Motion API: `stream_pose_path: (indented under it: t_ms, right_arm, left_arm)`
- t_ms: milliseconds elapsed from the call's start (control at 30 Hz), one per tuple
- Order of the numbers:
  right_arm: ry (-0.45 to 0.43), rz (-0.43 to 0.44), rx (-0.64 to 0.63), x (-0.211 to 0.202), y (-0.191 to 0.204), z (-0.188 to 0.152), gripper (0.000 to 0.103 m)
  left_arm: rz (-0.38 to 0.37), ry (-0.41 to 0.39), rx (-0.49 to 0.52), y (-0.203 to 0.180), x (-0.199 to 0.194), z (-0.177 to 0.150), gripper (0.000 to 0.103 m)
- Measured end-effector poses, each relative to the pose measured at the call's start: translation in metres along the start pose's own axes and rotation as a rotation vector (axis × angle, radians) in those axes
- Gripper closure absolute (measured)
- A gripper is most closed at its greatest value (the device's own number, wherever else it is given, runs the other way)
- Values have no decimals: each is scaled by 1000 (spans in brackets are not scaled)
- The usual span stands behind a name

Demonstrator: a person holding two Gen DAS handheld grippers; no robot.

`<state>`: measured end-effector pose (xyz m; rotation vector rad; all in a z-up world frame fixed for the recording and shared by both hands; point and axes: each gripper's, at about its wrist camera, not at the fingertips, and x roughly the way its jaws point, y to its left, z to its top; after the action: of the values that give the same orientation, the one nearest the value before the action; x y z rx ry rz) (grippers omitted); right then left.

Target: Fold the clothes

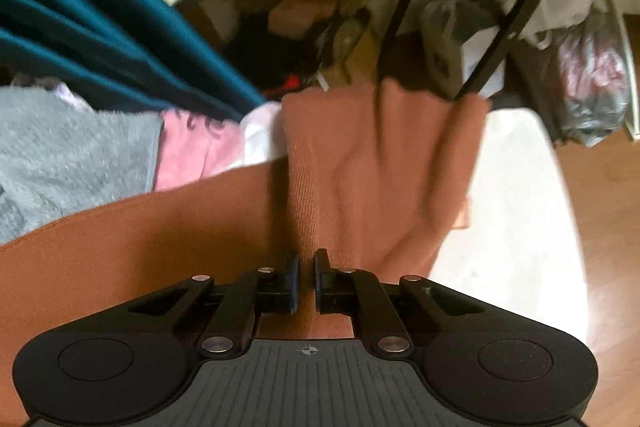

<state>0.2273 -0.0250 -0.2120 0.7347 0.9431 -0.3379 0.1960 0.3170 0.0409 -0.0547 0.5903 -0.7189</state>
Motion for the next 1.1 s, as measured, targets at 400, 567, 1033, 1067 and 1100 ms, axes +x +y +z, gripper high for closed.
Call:
stream_pose_path:
  t_ms: [400, 567, 1033, 1067, 1100]
  right_arm:
    - [-300, 328, -133, -132, 60, 40, 97]
    - [-391, 513, -206, -159, 123, 59, 97]
    - [-147, 475, -438, -39, 238, 18, 95]
    - [-135, 466, -443, -32, 240, 16, 95]
    - [-127, 459, -447, -28, 241, 15, 94]
  left_arm:
    - [22, -398, 3, 22, -72, 91, 100]
    - [173, -555, -33, 66, -109, 130, 100]
    - [525, -215, -29, 179, -7, 93, 99]
    - [514, -184, -35, 184, 0, 87, 99]
    - [501, -155, -41, 188, 7, 82, 98]
